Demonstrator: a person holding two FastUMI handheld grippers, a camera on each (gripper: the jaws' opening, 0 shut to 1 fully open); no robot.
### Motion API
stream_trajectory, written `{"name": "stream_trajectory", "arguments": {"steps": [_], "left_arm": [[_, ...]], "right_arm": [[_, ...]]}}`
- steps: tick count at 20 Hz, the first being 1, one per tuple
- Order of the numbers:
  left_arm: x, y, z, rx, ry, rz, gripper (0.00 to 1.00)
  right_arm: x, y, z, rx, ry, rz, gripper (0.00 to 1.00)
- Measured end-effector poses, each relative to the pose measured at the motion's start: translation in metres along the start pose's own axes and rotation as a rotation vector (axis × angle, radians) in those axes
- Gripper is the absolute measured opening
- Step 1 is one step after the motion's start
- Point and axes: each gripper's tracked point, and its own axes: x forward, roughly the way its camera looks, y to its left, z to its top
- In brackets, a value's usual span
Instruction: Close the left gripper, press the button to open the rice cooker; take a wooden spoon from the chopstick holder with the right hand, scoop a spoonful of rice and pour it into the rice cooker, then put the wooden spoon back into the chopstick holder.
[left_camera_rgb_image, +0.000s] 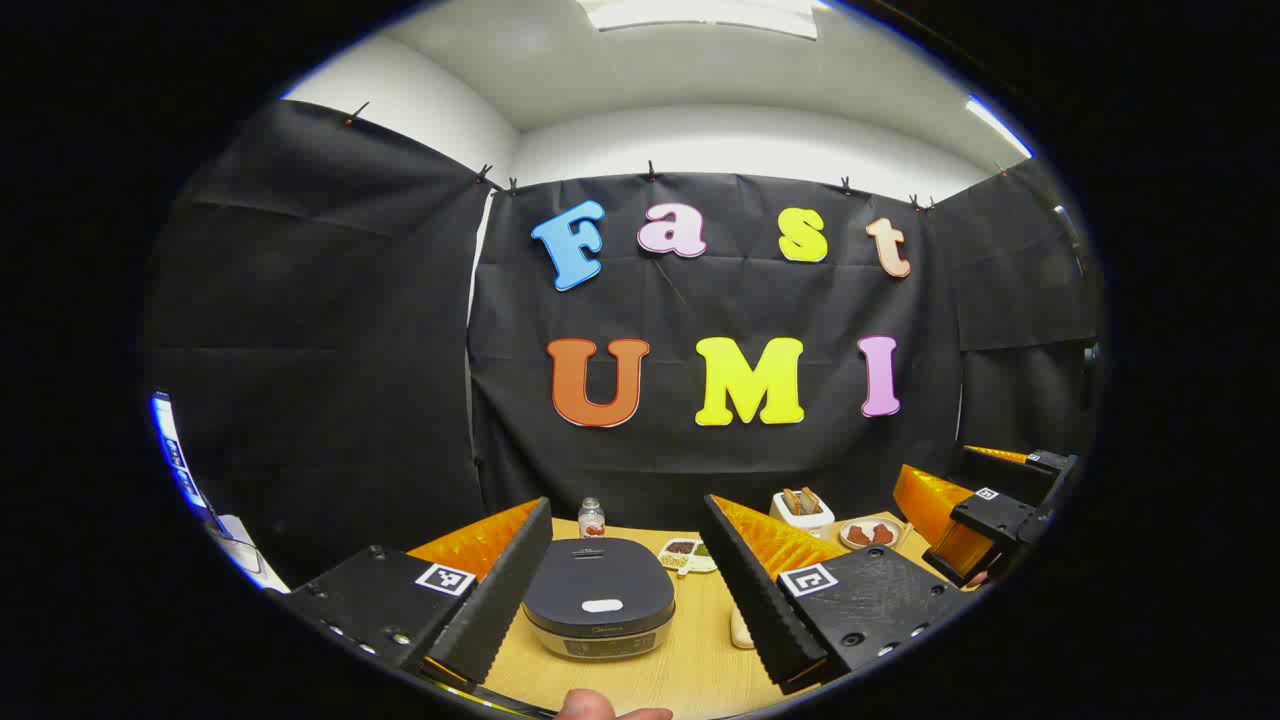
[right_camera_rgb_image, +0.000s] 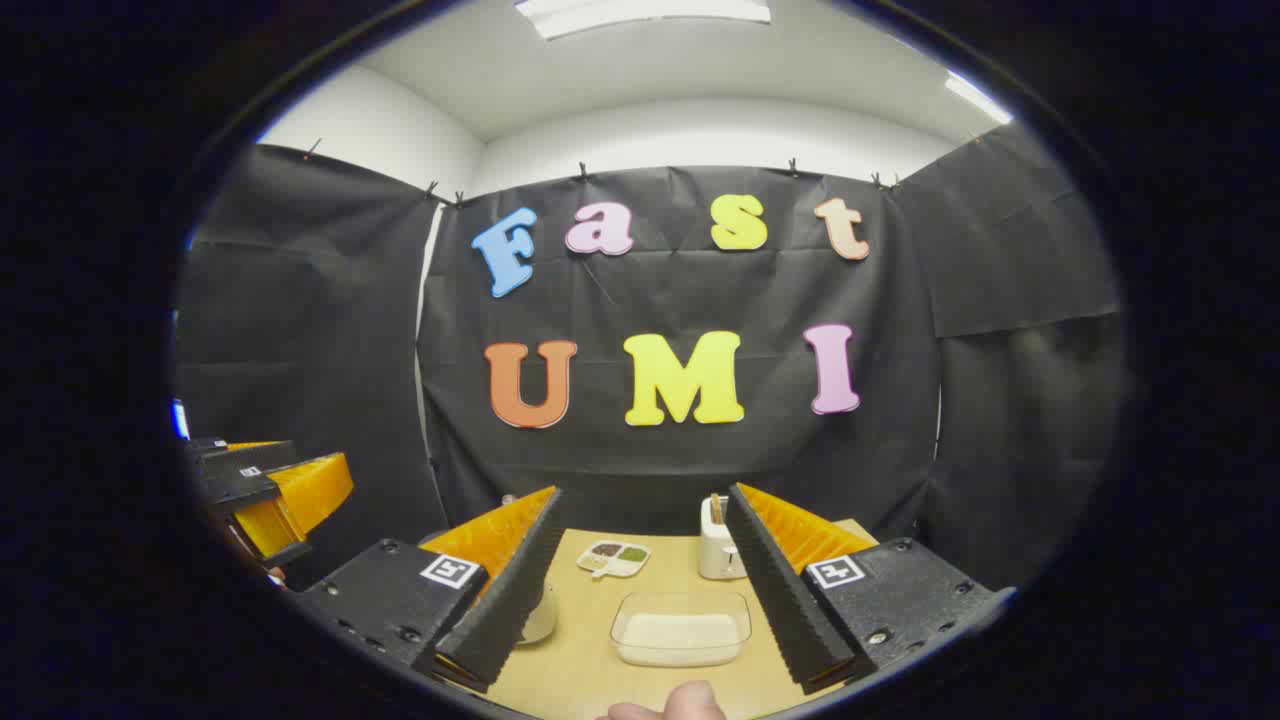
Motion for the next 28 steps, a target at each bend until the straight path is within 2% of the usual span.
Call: {"name": "stream_trajectory", "arguments": {"steps": [18,25,28], "left_arm": [[0.0,0.003,-0.008,0.008,0.027,0.009,0.95],[0.017,-0.003,-0.025,0.003,0.093,0.012,0.95],[0.033,-0.005,-0.046,-0.011,0.165,-0.003,0.95]], "right_arm": [[0.009,0.001,-0.002,0.006,0.026,0.012,1.0],[0.018,-0.008,0.005,0.0,0.004,0.043,1.0],[0.025,-0.02,0.003,0.017,0.007,0.049,1.0]]}}
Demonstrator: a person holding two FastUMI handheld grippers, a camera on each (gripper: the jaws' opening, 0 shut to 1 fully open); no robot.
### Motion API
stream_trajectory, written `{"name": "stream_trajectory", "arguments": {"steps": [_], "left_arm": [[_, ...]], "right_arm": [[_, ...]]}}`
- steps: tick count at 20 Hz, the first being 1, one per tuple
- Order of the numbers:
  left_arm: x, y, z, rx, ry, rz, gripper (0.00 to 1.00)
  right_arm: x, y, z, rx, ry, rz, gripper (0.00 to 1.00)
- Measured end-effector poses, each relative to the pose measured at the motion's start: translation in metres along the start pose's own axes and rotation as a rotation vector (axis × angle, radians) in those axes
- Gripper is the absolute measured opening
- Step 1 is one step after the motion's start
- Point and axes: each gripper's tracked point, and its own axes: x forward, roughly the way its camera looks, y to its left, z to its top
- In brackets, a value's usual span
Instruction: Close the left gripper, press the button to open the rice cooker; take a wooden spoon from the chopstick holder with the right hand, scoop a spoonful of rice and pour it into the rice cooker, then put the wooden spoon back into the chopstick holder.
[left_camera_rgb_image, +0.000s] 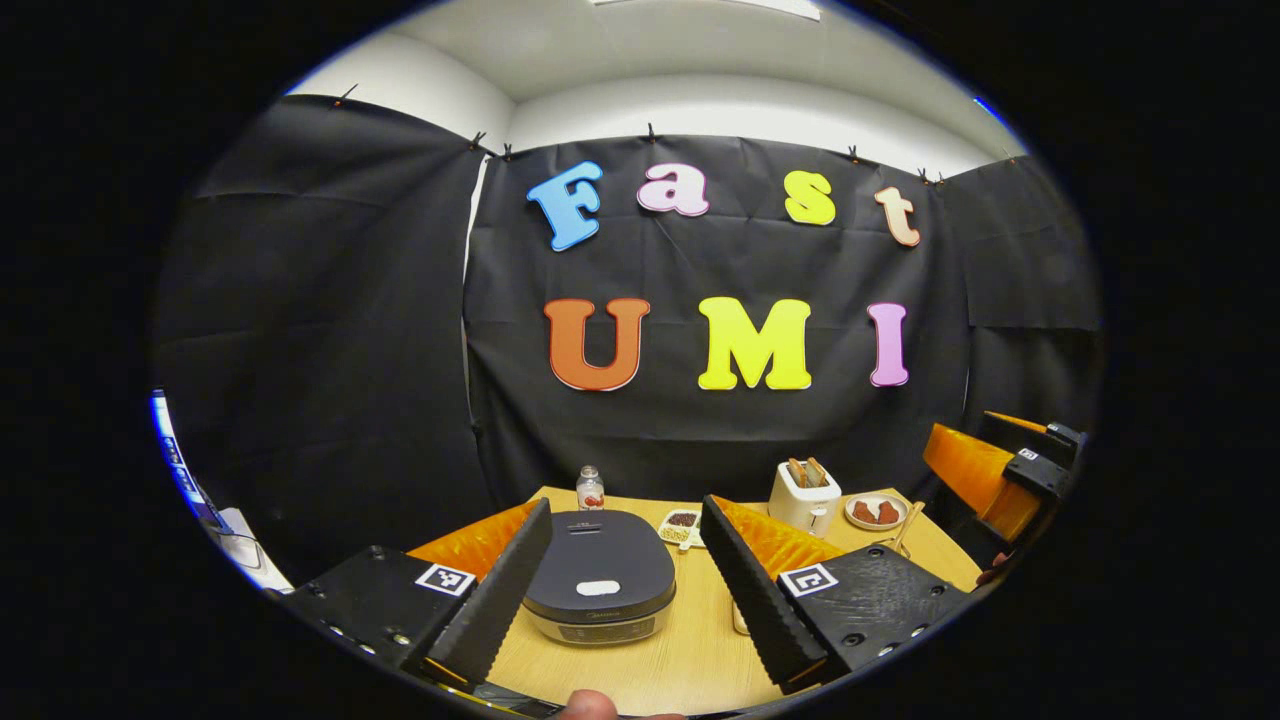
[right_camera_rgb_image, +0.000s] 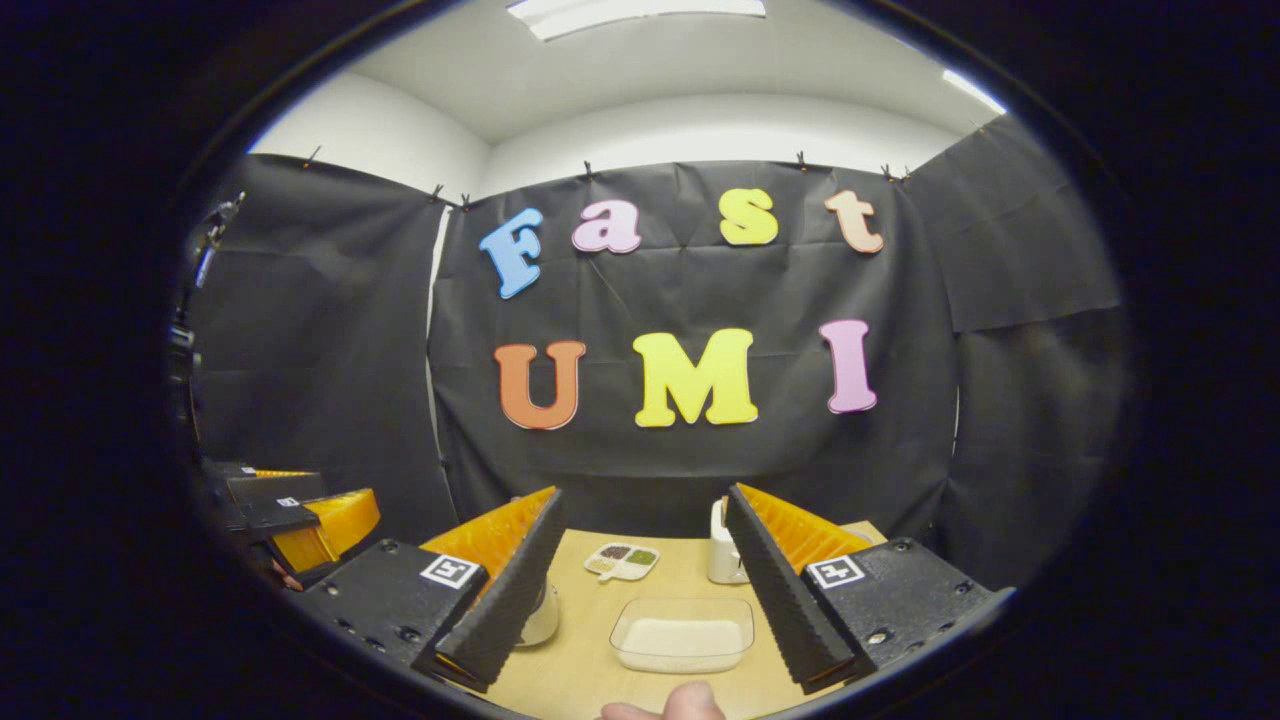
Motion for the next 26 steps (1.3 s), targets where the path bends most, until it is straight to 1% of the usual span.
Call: {"name": "stream_trajectory", "arguments": {"steps": [4,6,7,8,9,10,11,13,14,16,17,20,23,26], "left_arm": [[0.027,0.01,-0.027,-0.03,0.129,0.011,0.95],[0.043,0.015,-0.047,-0.062,0.207,0.017,0.93],[0.05,0.016,-0.054,-0.08,0.244,0.014,0.86],[0.057,0.02,-0.063,-0.092,0.283,0.025,0.68],[0.064,0.025,-0.073,-0.099,0.325,0.035,0.59],[0.071,0.031,-0.083,-0.102,0.367,0.052,0.58],[0.079,0.036,-0.088,-0.117,0.397,0.068,0.43],[0.089,0.038,-0.103,-0.155,0.463,0.058,0.14],[0.095,0.035,-0.112,-0.158,0.493,0.032,0.13],[0.1,0.039,-0.121,-0.154,0.544,0.013,0.13],[0.102,0.035,-0.127,-0.16,0.573,-0.01,0.0],[0.118,0.029,-0.15,-0.18,0.638,-0.044,0.0],[0.131,0.033,-0.167,-0.192,0.682,-0.041,0.0],[0.132,0.035,-0.182,-0.188,0.725,-0.041,0.0]], "right_arm": [[0.016,-0.031,-0.007,0.007,0.02,-0.049,1.0],[0.024,-0.047,-0.012,0.019,0.036,-0.071,1.0],[0.028,-0.053,-0.014,0.023,0.042,-0.078,1.0],[0.032,-0.058,-0.016,0.024,0.049,-0.085,1.0],[0.035,-0.065,-0.017,0.024,0.053,-0.093,1.0],[0.039,-0.071,-0.019,0.025,0.056,-0.101,1.0],[0.042,-0.076,-0.02,0.025,0.059,-0.11,1.0],[0.048,-0.085,-0.025,0.029,0.069,-0.127,1.0],[0.051,-0.09,-0.029,0.032,0.074,-0.135,1.0],[0.055,-0.099,-0.037,0.038,0.093,-0.152,1.0],[0.057,-0.102,-0.042,0.04,0.104,-0.159,1.0],[0.063,-0.112,-0.054,0.049,0.132,-0.174,1.0],[0.067,-0.121,-0.062,0.065,0.152,-0.191,1.0],[0.071,-0.127,-0.069,0.071,0.166,-0.204,1.0]]}}
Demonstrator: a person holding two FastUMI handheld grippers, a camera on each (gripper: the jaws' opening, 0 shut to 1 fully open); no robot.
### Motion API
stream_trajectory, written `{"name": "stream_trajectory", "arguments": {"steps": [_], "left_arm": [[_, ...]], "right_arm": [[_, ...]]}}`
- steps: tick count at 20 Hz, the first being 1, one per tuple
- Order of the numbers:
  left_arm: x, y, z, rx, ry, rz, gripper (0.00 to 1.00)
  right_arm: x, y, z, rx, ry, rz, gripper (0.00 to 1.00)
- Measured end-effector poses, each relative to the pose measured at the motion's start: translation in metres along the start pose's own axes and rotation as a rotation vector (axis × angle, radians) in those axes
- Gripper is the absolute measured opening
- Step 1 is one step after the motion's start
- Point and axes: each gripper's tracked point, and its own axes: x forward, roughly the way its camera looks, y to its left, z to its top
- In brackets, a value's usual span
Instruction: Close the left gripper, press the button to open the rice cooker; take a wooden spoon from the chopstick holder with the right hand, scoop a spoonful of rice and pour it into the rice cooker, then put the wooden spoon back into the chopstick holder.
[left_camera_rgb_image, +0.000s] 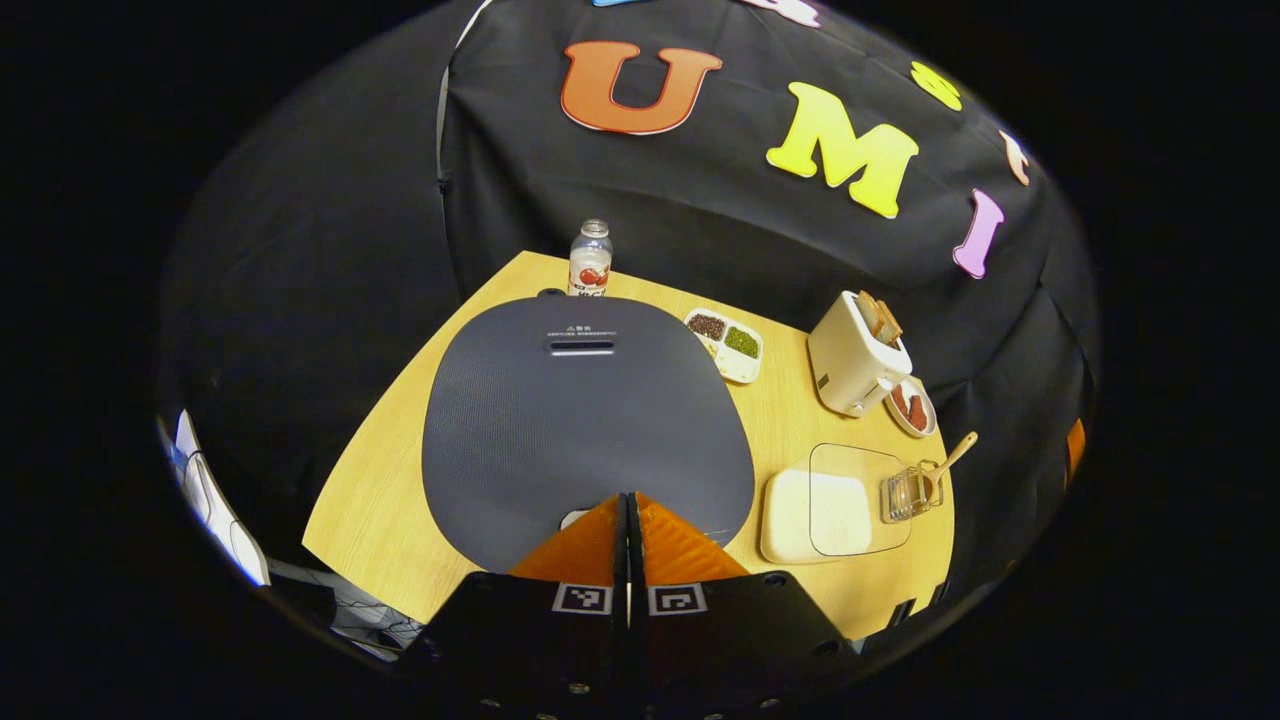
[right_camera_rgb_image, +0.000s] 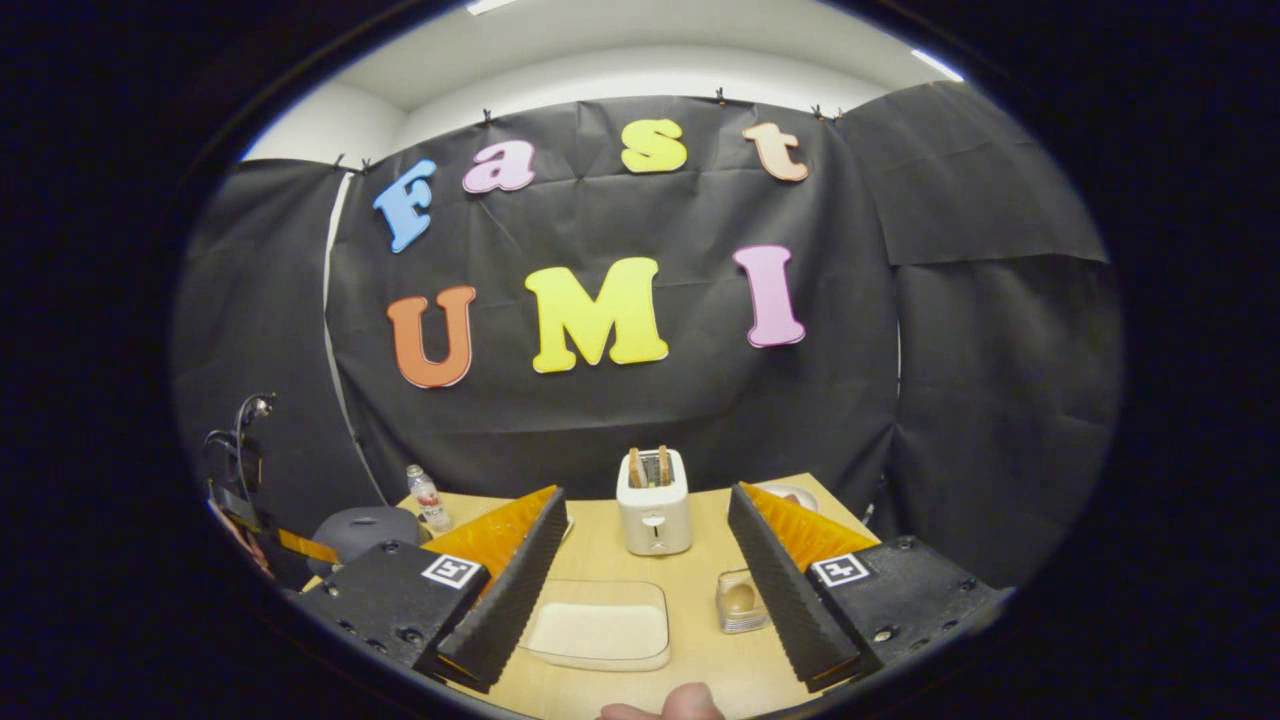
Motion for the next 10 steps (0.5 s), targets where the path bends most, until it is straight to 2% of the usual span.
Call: {"name": "stream_trajectory", "arguments": {"steps": [5,10], "left_arm": [[0.003,0.003,-0.012,-0.008,0.03,-0.02,0.0],[0.006,0.004,-0.013,-0.092,0.051,-0.058,0.0]], "right_arm": [[0.003,0.0,0.001,-0.006,-0.002,-0.008,1.0],[0.0,0.001,-0.007,-0.013,0.009,-0.008,1.0]]}}
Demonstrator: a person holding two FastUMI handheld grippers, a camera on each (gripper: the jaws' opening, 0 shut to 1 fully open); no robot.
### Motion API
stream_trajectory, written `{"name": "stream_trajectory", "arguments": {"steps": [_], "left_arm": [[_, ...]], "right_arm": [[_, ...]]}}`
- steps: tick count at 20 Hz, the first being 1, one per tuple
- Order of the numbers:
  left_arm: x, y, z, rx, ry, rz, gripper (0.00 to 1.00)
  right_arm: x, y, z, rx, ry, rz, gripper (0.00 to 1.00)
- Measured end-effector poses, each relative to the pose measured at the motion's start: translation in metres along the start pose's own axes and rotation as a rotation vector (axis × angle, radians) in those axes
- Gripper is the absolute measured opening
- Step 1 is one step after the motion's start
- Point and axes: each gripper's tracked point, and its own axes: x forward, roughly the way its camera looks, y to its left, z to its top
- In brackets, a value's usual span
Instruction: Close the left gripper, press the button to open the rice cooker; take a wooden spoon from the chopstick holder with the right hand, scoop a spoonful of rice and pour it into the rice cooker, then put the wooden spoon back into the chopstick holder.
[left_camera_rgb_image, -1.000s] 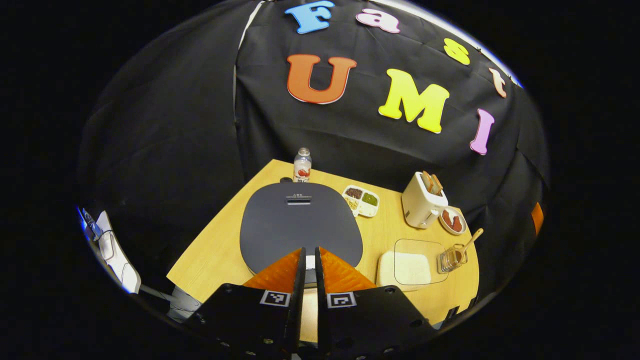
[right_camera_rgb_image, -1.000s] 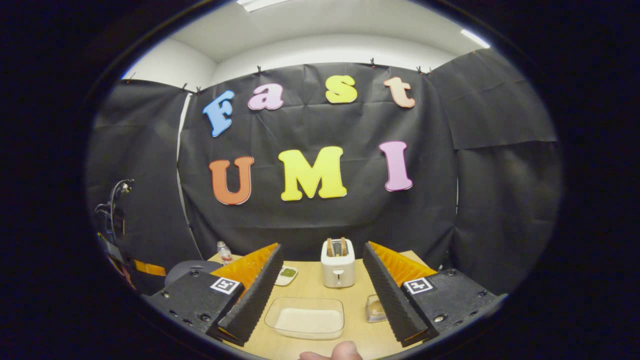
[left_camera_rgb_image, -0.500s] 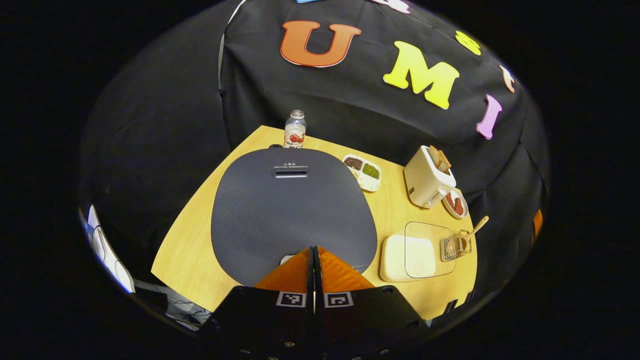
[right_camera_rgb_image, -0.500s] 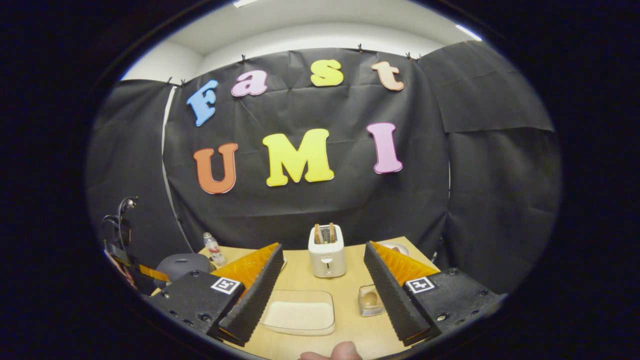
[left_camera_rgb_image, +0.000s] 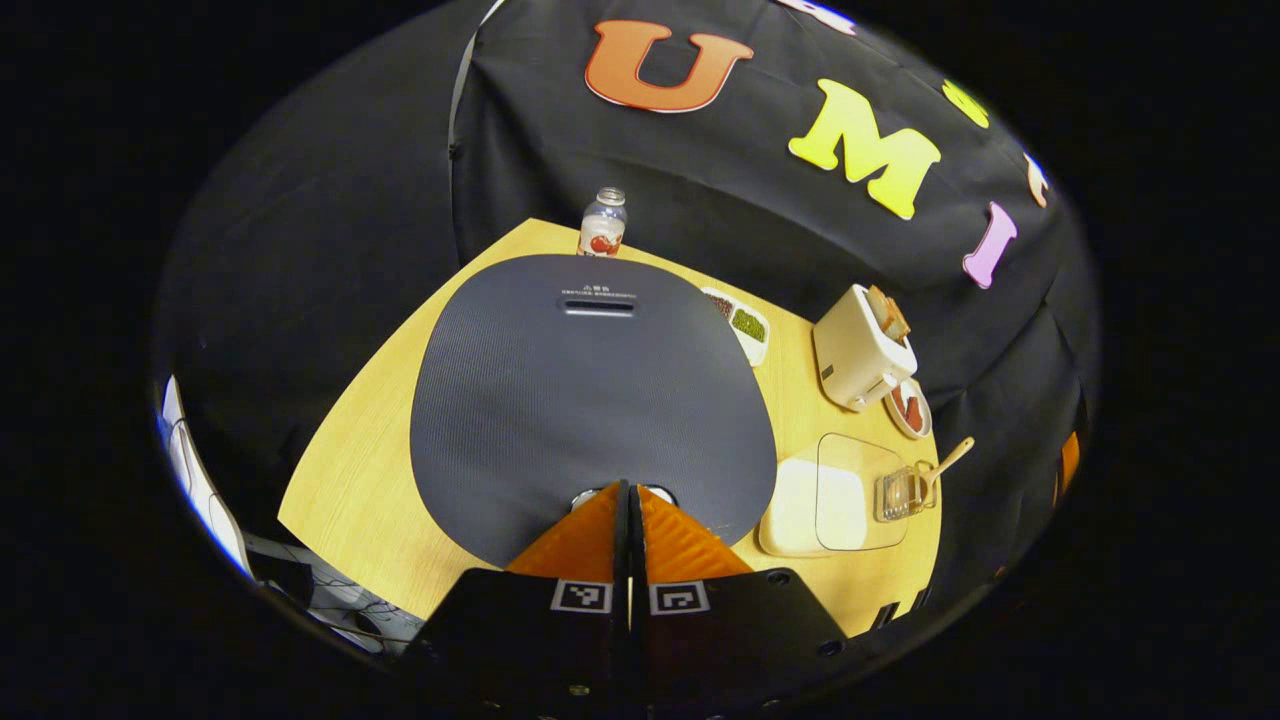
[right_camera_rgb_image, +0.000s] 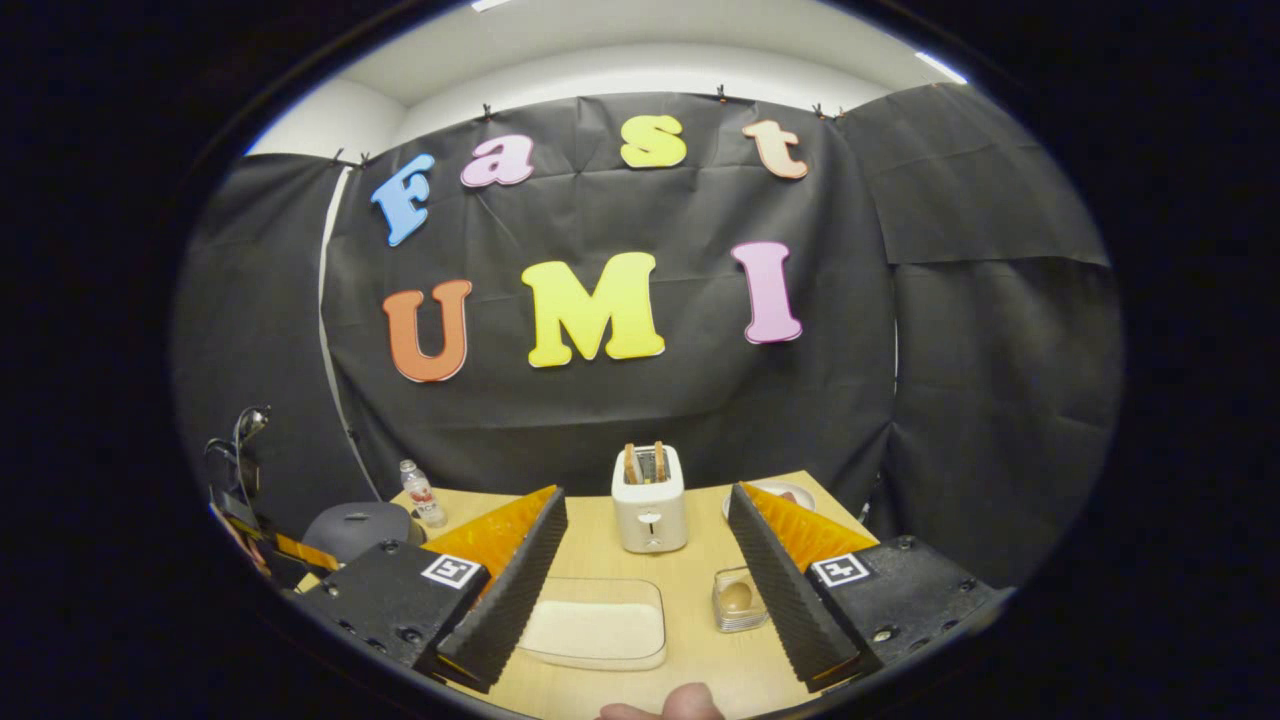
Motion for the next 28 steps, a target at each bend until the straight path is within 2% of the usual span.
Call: {"name": "stream_trajectory", "arguments": {"steps": [4,6,12,16,18,20,24,27,28], "left_arm": [[-0.002,-0.003,0.003,-0.031,-0.006,-0.039,0.0],[-0.007,-0.002,0.007,-0.01,-0.03,-0.022,0.0],[-0.056,-0.017,0.073,0.066,-0.296,0.037,0.01],[-0.093,-0.033,0.124,0.059,-0.486,0.011,0.01],[-0.109,-0.032,0.145,0.077,-0.567,0.018,0.06],[-0.123,-0.035,0.152,0.088,-0.596,0.011,0.13],[-0.137,-0.052,0.148,0.107,-0.634,-0.016,0.33],[-0.152,-0.064,0.145,0.136,-0.671,-0.022,1.0],[-0.155,-0.071,0.146,0.138,-0.692,-0.029,0.97]], "right_arm": [[-0.003,0.002,0.003,-0.003,0.004,0.007,1.0],[-0.005,0.006,0.013,-0.018,-0.013,0.018,1.0],[-0.015,0.011,0.032,-0.062,-0.066,0.045,1.0],[-0.022,0.007,0.038,-0.074,-0.083,0.037,1.0],[-0.024,0.002,0.037,-0.077,-0.082,0.028,1.0],[-0.026,-0.003,0.037,-0.086,-0.081,0.018,1.0],[-0.031,-0.014,0.035,-0.081,-0.078,0.002,1.0],[-0.03,-0.02,0.031,-0.073,-0.063,-0.005,1.0],[-0.03,-0.025,0.029,-0.065,-0.06,-0.01,1.0]]}}
